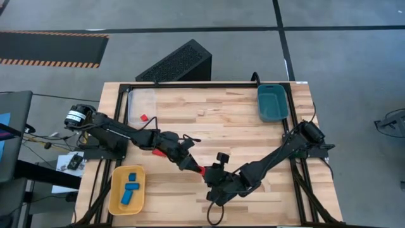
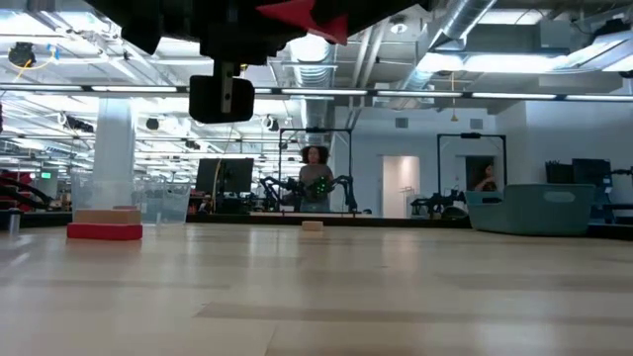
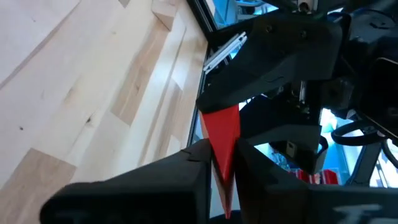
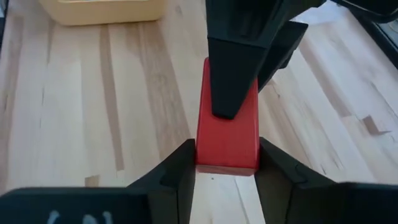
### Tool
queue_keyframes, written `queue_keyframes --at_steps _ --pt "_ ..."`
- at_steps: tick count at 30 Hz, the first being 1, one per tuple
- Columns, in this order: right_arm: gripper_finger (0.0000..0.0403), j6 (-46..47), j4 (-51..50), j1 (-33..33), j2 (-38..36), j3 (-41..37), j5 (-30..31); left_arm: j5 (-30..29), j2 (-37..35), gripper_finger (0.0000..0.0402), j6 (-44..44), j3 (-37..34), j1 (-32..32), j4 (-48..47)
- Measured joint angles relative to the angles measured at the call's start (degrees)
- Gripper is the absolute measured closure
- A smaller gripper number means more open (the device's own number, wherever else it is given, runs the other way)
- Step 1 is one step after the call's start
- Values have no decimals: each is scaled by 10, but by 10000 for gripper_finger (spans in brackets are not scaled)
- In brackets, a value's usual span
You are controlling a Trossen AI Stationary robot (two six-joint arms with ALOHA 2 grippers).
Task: Sort & place blocks by color
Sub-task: Put the bottom red block into the transparent bin
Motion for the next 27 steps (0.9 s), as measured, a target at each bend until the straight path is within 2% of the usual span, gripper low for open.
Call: queue_keyframes --at_steps 4,9,12,16,20,24,27 --pt "223 33 -2 -7 0 0 1 16 0 374 21 0 21 -4" --pt "160 136 -47 -17 0 0 18 38 -2 386 60 1 70 -21" --pt "135 229 -103 -24 1 0 15 48 -19 390 95 2 104 -66" --pt "127 332 -158 -30 1 0 2 46 -72 389 171 2 163 -182" --pt "127 361 -170 -35 1 0 2 -23 -151 389 262 2 230 -341" --pt "127 362 -161 -46 1 0 -6 -164 -239 389 330 2 301 -511" --pt "127 363 -154 -58 1 0 -19 -268 -295 388 366 2 355 -598"
